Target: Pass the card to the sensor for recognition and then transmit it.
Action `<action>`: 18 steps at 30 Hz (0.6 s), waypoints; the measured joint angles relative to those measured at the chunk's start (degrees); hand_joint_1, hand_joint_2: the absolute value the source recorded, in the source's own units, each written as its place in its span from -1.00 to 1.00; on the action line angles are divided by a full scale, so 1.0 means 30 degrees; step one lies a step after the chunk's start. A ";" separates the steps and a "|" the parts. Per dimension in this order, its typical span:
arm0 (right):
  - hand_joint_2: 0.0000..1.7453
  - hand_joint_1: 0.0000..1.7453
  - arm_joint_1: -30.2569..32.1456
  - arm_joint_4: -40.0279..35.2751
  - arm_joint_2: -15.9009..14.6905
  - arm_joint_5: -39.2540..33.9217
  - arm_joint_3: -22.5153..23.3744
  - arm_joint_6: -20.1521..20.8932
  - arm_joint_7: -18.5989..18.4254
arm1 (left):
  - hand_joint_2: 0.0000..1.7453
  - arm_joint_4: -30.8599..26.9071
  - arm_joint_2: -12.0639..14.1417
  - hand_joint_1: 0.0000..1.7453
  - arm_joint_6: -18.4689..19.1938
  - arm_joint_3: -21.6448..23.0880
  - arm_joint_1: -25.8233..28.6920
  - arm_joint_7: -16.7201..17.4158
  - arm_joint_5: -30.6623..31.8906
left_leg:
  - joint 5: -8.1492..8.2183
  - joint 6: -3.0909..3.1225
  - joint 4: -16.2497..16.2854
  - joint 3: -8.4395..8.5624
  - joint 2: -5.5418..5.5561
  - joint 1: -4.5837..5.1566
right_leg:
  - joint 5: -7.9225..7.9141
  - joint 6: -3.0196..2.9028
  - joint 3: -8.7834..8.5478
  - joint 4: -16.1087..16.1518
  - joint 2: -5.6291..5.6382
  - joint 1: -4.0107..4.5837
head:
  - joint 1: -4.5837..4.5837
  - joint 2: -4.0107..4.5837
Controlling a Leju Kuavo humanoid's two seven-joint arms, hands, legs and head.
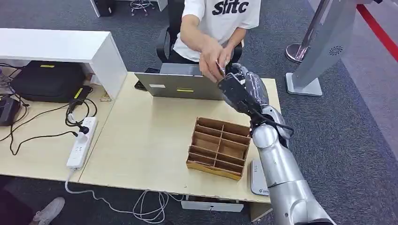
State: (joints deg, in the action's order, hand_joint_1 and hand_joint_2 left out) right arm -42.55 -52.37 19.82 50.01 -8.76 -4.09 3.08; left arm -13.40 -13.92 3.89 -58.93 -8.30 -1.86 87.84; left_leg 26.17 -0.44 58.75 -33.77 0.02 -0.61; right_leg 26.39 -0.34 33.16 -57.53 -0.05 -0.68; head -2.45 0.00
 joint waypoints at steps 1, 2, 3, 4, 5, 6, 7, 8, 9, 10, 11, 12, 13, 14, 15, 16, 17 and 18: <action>1.00 -1.00 0.0001 0.0000 0.0000 -0.0044 0.0360 0.0101 0.0151 | 1.00 0.0000 0.0000 -1.00 0.0000 0.0000 0.0005 0.0000 0.0000 | 0.0000 0.0000 0.0000 -0.0002 0.0002 0.0001 | 0.0000 0.0000 0.0000 0.0000 -0.0002 0.0000 | -0.0007 0.0000; 1.00 -1.00 0.0014 -0.0015 0.0000 -0.0036 0.0692 0.0182 0.0270 | 1.00 0.0000 0.0000 -1.00 0.0000 0.0000 0.0008 0.0000 0.0000 | 0.0000 0.0000 0.0000 -0.0005 0.0002 0.0003 | -0.0001 0.0001 0.0000 0.0000 -0.0001 -0.0001 | -0.0007 0.0000; 1.00 -1.00 0.0019 -0.0029 0.0000 -0.0014 0.1005 0.0211 0.0350 | 1.00 0.0000 0.0000 -1.00 0.0000 0.0000 0.0007 0.0000 0.0000 | 0.0000 0.0000 0.0000 -0.0006 0.0001 0.0004 | -0.0001 0.0001 0.0000 0.0000 0.0000 -0.0002 | -0.0007 0.0000; 1.00 -1.00 0.0019 -0.0051 0.0000 -0.0007 0.1268 0.0314 0.0393 | 1.00 0.0000 0.0000 -1.00 0.0000 0.0000 0.0008 0.0000 0.0000 | 0.0000 0.0000 0.0000 -0.0006 0.0001 0.0004 | -0.0002 0.0002 0.0000 0.0000 0.0001 -0.0002 | 0.0000 0.0000; 1.00 -1.00 0.0021 -0.0066 0.0000 -0.0007 0.1427 0.0335 0.0408 | 1.00 0.0000 0.0000 -1.00 0.0000 0.0000 0.0008 0.0000 0.0000 | 0.0001 0.0000 0.0001 -0.0005 -0.0003 0.0004 | -0.0002 0.0002 0.0001 0.0000 0.0005 -0.0002 | -0.0007 0.0000; 1.00 -1.00 0.0023 -0.0066 0.0000 -0.0007 0.1622 0.0356 0.0430 | 1.00 0.0000 0.0000 -1.00 0.0000 0.0001 0.0005 0.0000 0.0000 | 0.0000 0.0000 0.0001 -0.0004 -0.0005 0.0004 | -0.0003 0.0002 0.0002 0.0000 0.0006 -0.0002 | -0.0007 0.0000; 1.00 -1.00 0.0023 -0.0066 0.0000 -0.0007 0.1747 0.0357 0.0437 | 1.00 0.0000 0.0000 -1.00 0.0000 0.0007 0.0003 0.0000 0.0000 | 0.0000 0.0000 0.0001 -0.0005 -0.0005 0.0004 | -0.0003 0.0002 0.0002 0.0000 0.0003 -0.0002 | -0.0007 0.0000; 1.00 -1.00 0.0024 -0.0066 0.0000 -0.0007 0.1820 0.0350 0.0437 | 1.00 0.0000 0.0000 -1.00 0.0000 0.0000 0.0007 0.0000 0.0000 | 0.0000 0.0000 0.0002 -0.0004 -0.0004 0.0004 | -0.0003 0.0002 0.0004 0.0000 0.0004 -0.0002 | -0.0007 0.0000; 1.00 -1.00 0.0028 -0.0073 0.0000 -0.0028 0.1907 0.0328 0.0458 | 1.00 0.0000 0.0000 -1.00 0.0000 0.0000 0.0012 0.0000 0.0000 | 0.0000 0.0000 0.0002 -0.0003 -0.0004 0.0004 | -0.0003 0.0002 0.0008 0.0000 0.0004 -0.0002 | -0.0007 0.0000; 1.00 -1.00 0.0049 -0.0101 0.0000 -0.0101 0.2045 0.0306 0.0545 | 1.00 0.0000 0.0000 -1.00 0.0000 0.0000 0.0011 0.0000 0.0000 | 0.0000 0.0000 0.0002 -0.0003 -0.0003 0.0002 | -0.0002 0.0001 0.0011 0.0000 0.0004 -0.0002 | -0.0007 0.0000; 1.00 -1.00 0.0140 -0.0234 0.0000 -0.0211 0.2258 0.0299 0.0663 | 1.00 0.0000 0.0000 -1.00 -0.0007 0.0000 0.0010 0.0000 -0.0007 | 0.0000 0.0000 0.0003 -0.0003 0.0000 0.0001 | -0.0001 0.0001 0.0017 0.0001 0.0002 -0.0001 | -0.0007 0.0000; 1.00 -1.00 0.0277 -0.0451 -0.0015 -0.0356 0.2561 0.0306 0.0808 | 1.00 0.0000 0.0000 -1.00 -0.0015 0.0000 0.0020 0.0000 -0.0015 | 0.0000 -0.0001 0.0003 -0.0002 0.0001 0.0001 | 0.0000 0.0000 0.0023 0.0001 0.0002 -0.0001 | -0.0007 0.0000; 1.00 -1.00 0.0419 -0.0647 -0.0101 -0.0574 0.2875 0.0342 0.0888 | 1.00 0.0000 0.0007 -1.00 -0.0036 0.0000 0.0032 0.0000 -0.0029 | 0.0000 -0.0001 0.0003 -0.0004 0.0000 0.0001 | 0.0000 -0.0001 0.0023 0.0001 0.0003 -0.0001 | -0.0015 0.0000; 1.00 -1.00 0.0592 -0.0809 -0.0248 -0.0868 0.3264 0.0415 0.0932 | 1.00 0.0000 0.0007 -1.00 -0.0066 0.0000 0.0034 0.0000 -0.0036 | 0.0000 0.0000 0.0003 -0.0004 0.0004 0.0001 | 0.0000 0.0000 0.0022 0.0001 -0.0002 -0.0001 | -0.0015 0.0000; 1.00 -1.00 0.0781 -0.0911 -0.0475 -0.1225 0.3731 0.0481 0.0954 | 1.00 0.0000 0.0007 -1.00 -0.0109 0.0000 0.0040 0.0000 -0.0044 | 0.0001 0.0000 0.0005 0.0001 0.0021 0.0001 | 0.0002 0.0001 0.0022 0.0005 -0.0017 -0.0001 | -0.0007 0.0000; 1.00 -1.00 0.1012 -0.0955 -0.0856 -0.1816 0.4380 0.0488 0.1019 | 1.00 0.0000 0.0015 -1.00 -0.0168 0.0000 0.0053 -0.0007 -0.0051 | 0.0000 0.0000 0.0007 -0.0002 0.0035 0.0003 | 0.0005 0.0003 0.0022 0.0009 -0.0027 -0.0001 | 0.0000 0.0000; 1.00 -1.00 0.1271 -0.0911 -0.1335 -0.2589 0.5167 0.0547 0.1268 | 1.00 0.0000 0.0015 -1.00 -0.0212 0.0000 0.0073 -0.0007 -0.0051 | 0.0001 0.0001 0.0008 -0.0019 0.0063 0.0008 | 0.0004 0.0005 0.0002 0.0009 -0.0055 -0.0002 | -0.0015 0.0000; 1.00 -1.00 0.1535 -0.0801 -0.1677 -0.3325 0.6101 0.0795 0.1765 | 1.00 0.0000 0.0022 -1.00 -0.0219 0.0000 0.0088 -0.0007 -0.0044 | 0.0002 0.0003 0.0009 -0.0019 0.0081 0.0010 | 0.0005 0.0008 -0.0005 0.0010 -0.0073 -0.0002 | -0.0007 0.0000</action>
State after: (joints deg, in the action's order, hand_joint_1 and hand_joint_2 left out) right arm -37.95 -54.77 14.79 40.03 9.54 -1.70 8.38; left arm -13.40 -13.86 3.23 -58.93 -8.04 -1.88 87.71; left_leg 26.18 -0.43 58.78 -33.83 0.26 -0.58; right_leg 26.41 -0.32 33.14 -57.50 -0.27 -0.69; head -2.47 0.00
